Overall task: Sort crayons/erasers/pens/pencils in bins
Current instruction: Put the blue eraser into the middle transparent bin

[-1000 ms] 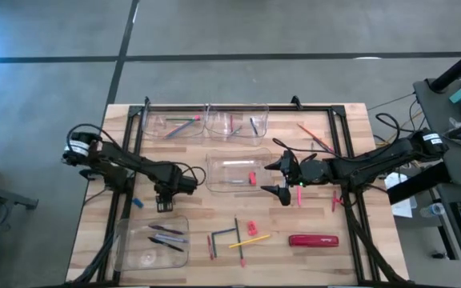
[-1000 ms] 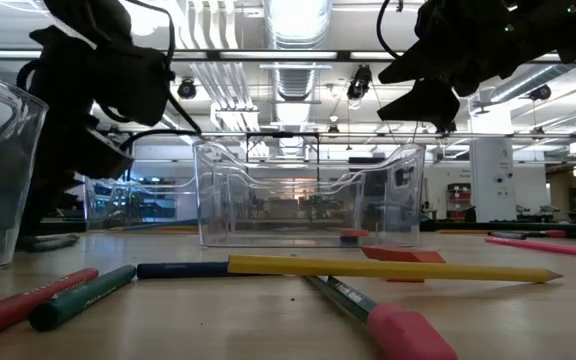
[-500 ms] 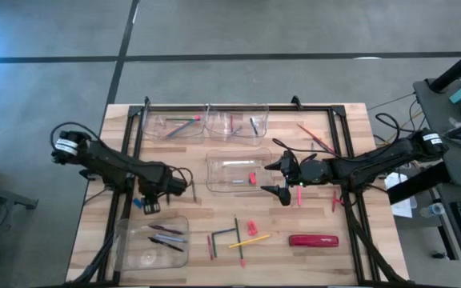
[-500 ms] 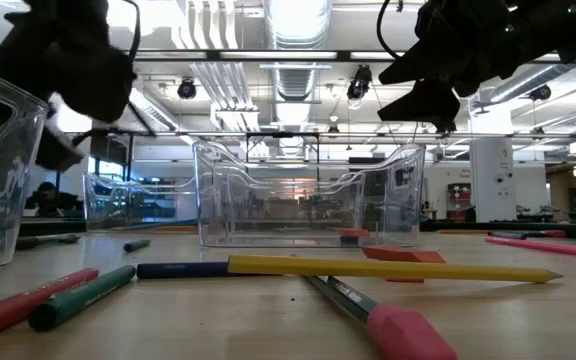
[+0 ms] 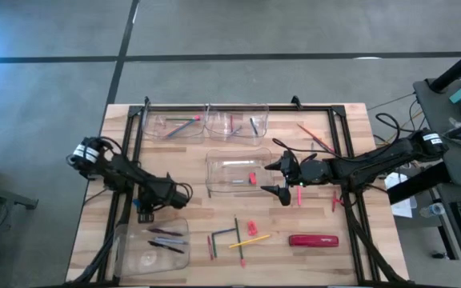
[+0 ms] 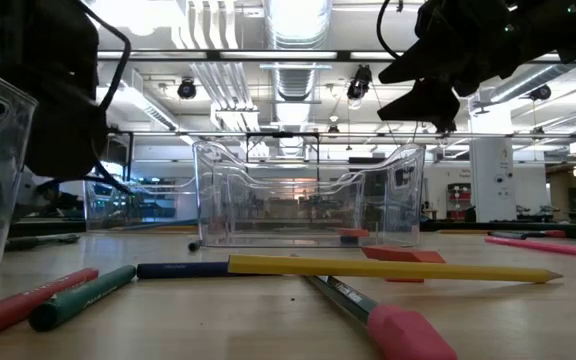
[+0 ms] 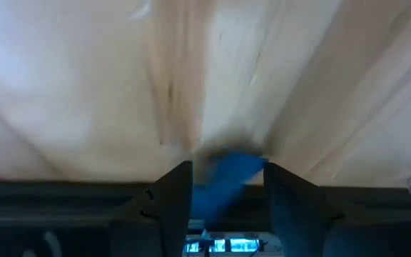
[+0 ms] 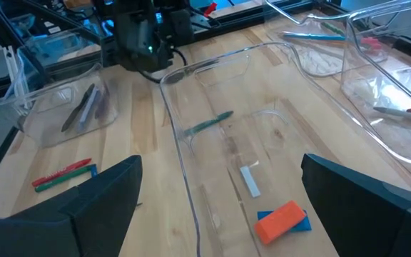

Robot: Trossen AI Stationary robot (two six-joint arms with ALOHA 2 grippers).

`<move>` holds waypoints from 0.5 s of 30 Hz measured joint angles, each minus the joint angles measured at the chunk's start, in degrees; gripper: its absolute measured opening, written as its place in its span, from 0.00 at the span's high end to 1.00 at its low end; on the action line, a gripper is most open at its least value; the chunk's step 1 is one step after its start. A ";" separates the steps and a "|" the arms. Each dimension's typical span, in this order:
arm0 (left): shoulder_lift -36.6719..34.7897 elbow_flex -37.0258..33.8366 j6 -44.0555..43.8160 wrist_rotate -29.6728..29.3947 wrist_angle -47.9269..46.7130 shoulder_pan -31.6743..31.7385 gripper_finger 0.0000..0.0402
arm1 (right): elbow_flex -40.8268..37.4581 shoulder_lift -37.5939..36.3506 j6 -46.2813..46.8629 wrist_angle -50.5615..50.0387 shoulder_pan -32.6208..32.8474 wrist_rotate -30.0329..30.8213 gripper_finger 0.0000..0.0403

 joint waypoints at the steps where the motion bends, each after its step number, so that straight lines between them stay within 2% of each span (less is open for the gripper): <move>1: 0.34 -0.26 0.30 0.21 0.63 -0.36 0.61 | -0.03 0.00 0.00 0.00 0.00 0.00 0.08; 11: 5.16 -1.66 1.51 0.01 0.31 -1.03 0.61 | -0.04 0.00 0.00 0.00 0.00 0.00 0.08; 15: 6.60 -1.69 2.78 -0.36 0.18 -1.01 0.68 | -0.04 0.00 0.00 -0.02 0.00 0.00 0.08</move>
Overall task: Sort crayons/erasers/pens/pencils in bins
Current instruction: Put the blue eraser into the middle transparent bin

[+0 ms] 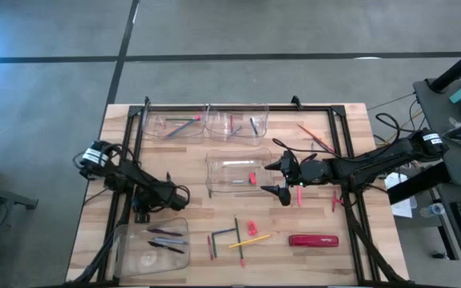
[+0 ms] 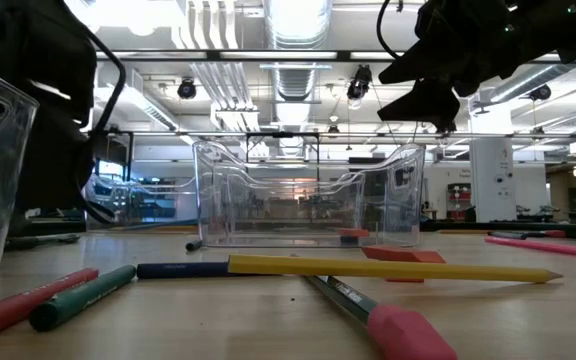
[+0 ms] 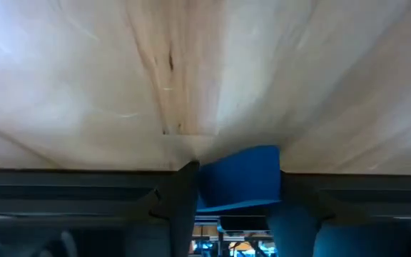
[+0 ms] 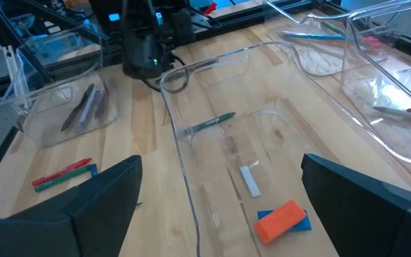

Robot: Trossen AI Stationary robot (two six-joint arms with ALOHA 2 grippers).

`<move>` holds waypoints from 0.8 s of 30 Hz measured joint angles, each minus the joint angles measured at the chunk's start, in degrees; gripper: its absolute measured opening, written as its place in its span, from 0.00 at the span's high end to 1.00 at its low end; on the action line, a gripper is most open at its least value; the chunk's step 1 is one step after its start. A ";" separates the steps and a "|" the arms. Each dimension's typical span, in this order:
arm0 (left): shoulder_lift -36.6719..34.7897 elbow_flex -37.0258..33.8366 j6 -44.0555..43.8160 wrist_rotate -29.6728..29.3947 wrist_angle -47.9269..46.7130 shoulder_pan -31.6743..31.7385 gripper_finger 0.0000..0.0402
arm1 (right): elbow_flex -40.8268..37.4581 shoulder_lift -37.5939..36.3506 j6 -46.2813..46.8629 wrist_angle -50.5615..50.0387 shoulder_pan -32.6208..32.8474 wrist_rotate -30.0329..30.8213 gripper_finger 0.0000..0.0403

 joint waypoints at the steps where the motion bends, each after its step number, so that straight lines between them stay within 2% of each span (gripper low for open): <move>1: 0.14 0.00 0.15 -0.20 0.00 0.00 0.70 | 0.00 0.00 0.00 0.00 0.00 0.00 0.08; 9: -1.10 0.66 -0.34 -3.84 -1.09 -0.07 0.96 | 0.00 0.00 0.00 0.03 0.00 0.00 0.08; 16: -8.14 4.35 -5.31 -11.67 -9.51 0.02 0.98 | 0.23 0.00 -0.08 0.11 0.00 0.00 0.08; 20: -17.12 7.70 -10.89 -15.98 -10.50 0.02 0.99 | 0.24 0.00 -0.20 0.07 0.00 0.01 0.08; 24: -26.80 11.62 -16.63 -23.96 -8.98 0.00 0.99 | 0.22 0.00 -0.20 0.07 0.00 0.02 0.08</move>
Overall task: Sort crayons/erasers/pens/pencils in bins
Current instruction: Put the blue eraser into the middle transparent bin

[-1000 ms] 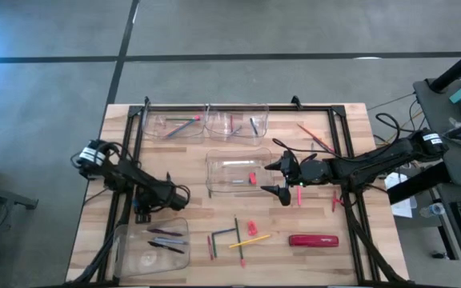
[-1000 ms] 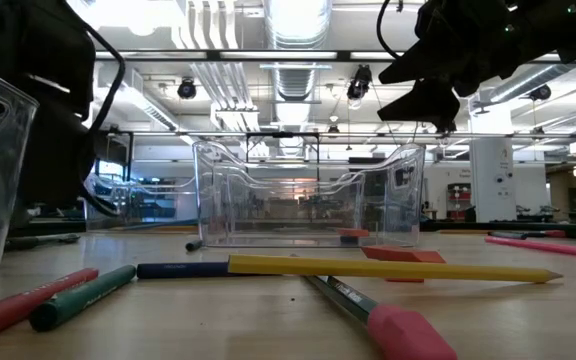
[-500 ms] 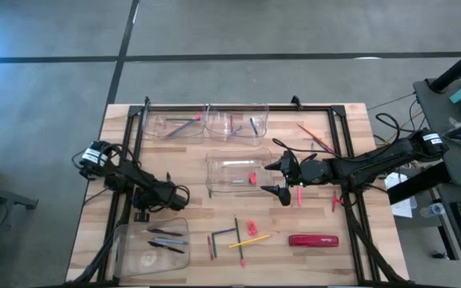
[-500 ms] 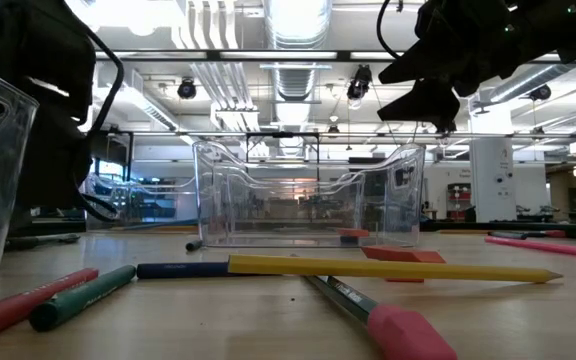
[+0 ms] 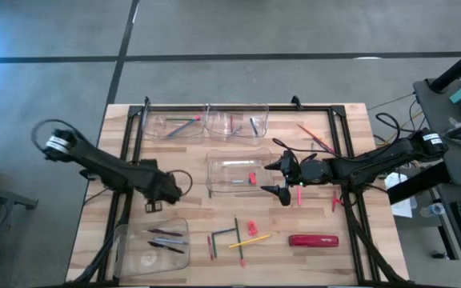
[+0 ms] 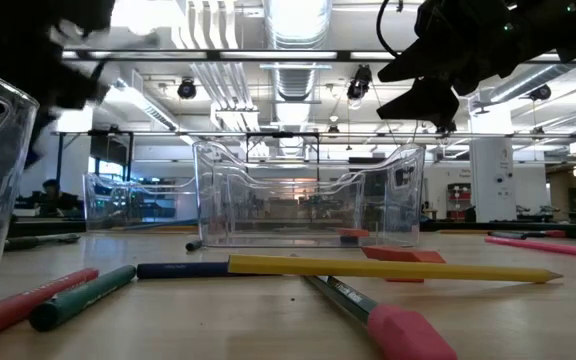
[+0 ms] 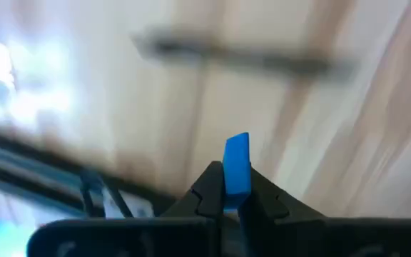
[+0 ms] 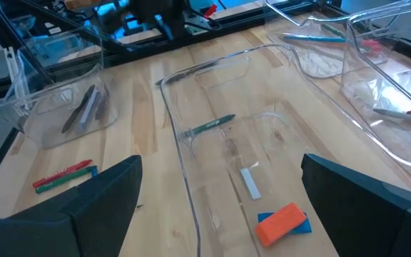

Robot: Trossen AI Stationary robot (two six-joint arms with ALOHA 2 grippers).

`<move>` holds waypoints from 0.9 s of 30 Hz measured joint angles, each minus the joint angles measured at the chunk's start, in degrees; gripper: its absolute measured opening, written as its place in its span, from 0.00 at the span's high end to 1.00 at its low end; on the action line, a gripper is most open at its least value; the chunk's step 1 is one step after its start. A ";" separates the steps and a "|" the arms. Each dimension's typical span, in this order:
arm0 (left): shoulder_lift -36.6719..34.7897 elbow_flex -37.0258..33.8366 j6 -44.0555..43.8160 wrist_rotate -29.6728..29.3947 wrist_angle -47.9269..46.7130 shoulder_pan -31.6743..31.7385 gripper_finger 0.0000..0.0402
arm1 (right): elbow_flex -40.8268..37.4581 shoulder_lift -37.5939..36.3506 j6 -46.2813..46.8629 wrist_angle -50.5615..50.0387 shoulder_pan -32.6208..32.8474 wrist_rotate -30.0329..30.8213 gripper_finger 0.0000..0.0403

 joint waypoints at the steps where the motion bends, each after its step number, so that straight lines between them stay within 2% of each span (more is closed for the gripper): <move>1: -2.34 1.01 -0.83 -2.81 1.57 0.00 0.99 | 0.00 0.00 -0.02 0.00 0.00 0.00 0.08; 4: -8.59 2.88 -0.97 -12.00 11.34 0.02 0.99 | 0.00 0.00 -0.48 0.00 0.00 0.02 0.08; 6: -12.31 2.54 3.22 -16.83 22.61 0.02 0.99 | 0.03 0.00 -0.62 0.02 0.00 0.02 0.08; 8: -14.99 0.90 9.71 -18.88 38.00 0.15 0.99 | 0.11 0.00 -0.62 0.03 0.00 0.02 0.08; 11: -15.05 -2.09 20.74 -19.15 58.61 0.69 0.99 | 0.11 0.00 -0.61 0.02 0.00 0.02 0.08; 13: -12.78 -3.93 26.82 -19.00 68.95 1.15 0.99 | 0.11 0.00 -0.57 0.03 0.00 0.02 0.08; 16: -7.17 -5.31 31.93 -17.93 78.06 2.44 0.99 | 0.11 0.00 -0.48 0.02 0.00 0.02 0.08; 22: 5.91 -5.87 32.64 -15.38 93.78 4.86 0.98 | 0.11 0.00 -1.05 -0.02 0.00 0.02 0.08; 27: 12.14 -5.84 33.07 -13.64 103.91 6.20 0.97 | 0.00 0.00 -1.16 -0.02 0.00 0.02 0.08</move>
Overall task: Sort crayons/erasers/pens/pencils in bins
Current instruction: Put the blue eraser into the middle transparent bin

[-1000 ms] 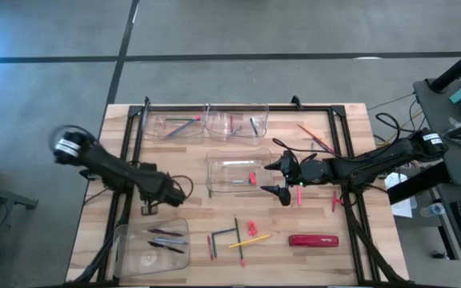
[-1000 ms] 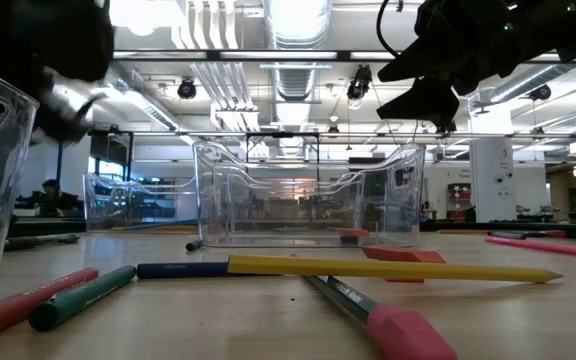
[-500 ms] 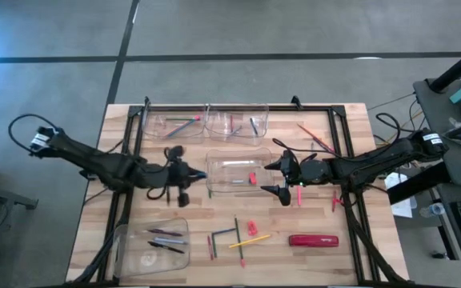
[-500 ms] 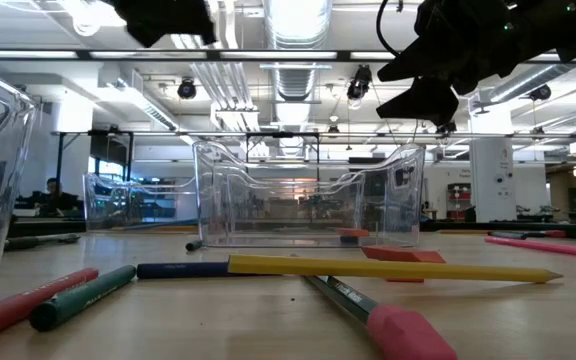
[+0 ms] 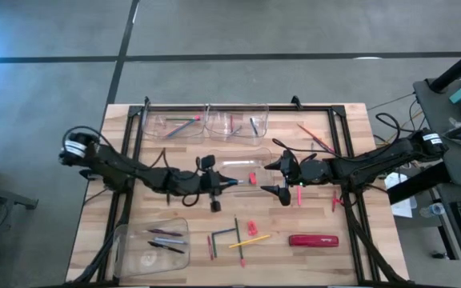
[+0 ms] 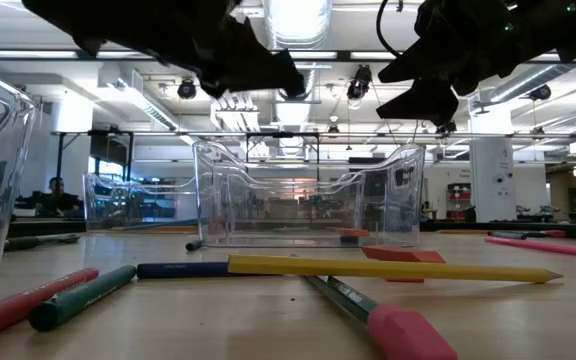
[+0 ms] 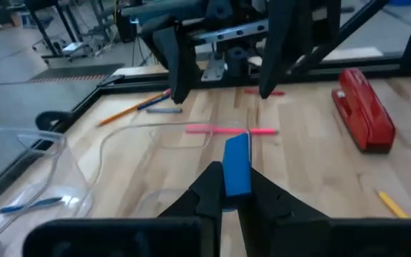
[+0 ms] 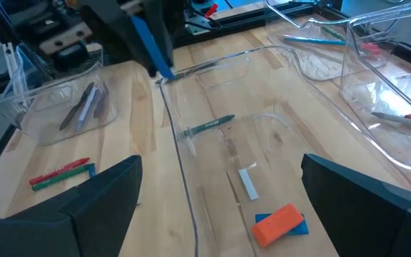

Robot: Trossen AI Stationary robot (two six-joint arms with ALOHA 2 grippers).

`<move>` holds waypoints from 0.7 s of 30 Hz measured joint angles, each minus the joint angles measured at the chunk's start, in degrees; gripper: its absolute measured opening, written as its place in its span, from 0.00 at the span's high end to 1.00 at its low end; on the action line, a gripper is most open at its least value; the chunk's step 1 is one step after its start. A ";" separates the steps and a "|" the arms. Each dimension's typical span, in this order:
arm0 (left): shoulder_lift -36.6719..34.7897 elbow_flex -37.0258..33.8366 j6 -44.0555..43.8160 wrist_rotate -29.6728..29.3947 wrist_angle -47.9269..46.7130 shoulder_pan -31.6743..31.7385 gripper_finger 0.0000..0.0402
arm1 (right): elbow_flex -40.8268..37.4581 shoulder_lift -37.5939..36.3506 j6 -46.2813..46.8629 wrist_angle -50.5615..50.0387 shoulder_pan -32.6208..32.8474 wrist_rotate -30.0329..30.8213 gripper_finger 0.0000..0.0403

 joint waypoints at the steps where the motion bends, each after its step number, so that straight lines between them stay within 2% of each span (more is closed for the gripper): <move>1: 0.56 0.22 -0.09 0.81 0.03 0.52 0.97 | 0.00 0.00 -0.03 0.00 0.00 0.00 0.08; 5: 0.79 0.28 -2.05 4.19 0.15 1.77 0.96 | 0.00 0.00 -0.41 -0.02 0.00 0.00 0.08; 12: 0.79 0.04 -4.65 4.65 0.03 2.14 0.94 | 0.00 0.00 -0.85 0.00 0.00 0.02 0.08; 15: 0.79 0.04 -5.06 4.63 0.03 2.36 0.87 | 0.00 0.00 -0.85 0.00 0.00 0.02 0.08; 21: 0.75 0.04 -5.11 4.22 0.01 2.45 0.68 | -0.07 0.00 -0.83 0.00 0.00 0.02 0.08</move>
